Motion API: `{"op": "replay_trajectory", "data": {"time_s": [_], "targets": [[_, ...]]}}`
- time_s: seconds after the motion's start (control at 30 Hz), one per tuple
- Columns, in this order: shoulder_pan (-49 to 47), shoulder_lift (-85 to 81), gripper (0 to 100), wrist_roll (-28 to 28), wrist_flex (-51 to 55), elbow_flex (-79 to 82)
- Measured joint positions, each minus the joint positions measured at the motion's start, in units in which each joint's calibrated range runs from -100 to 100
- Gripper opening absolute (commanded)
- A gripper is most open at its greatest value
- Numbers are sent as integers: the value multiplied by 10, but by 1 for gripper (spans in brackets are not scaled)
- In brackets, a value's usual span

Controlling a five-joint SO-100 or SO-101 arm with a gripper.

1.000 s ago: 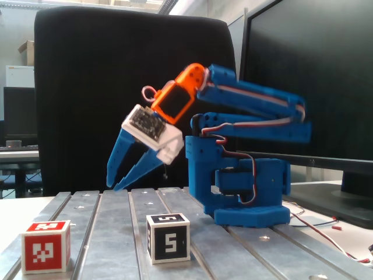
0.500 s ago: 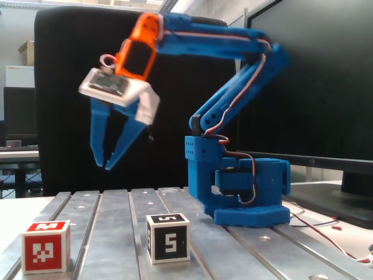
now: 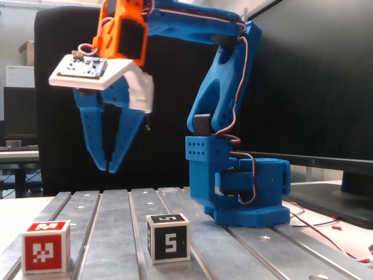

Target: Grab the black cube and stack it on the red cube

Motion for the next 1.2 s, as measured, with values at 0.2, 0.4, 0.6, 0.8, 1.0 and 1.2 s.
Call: {"op": "replay_trajectory", "data": {"time_s": [0.2,0.4,0.6,0.8,1.0,1.2], "targets": [[-73,36,2,-22,0,0],[-133,57,2,-67,0,0],[-189,60,2,-73,7,0],[-227,60,2,-96,8,24],[-230,60,2,-99,9,41],[-244,60,2,-100,9,43]]}}
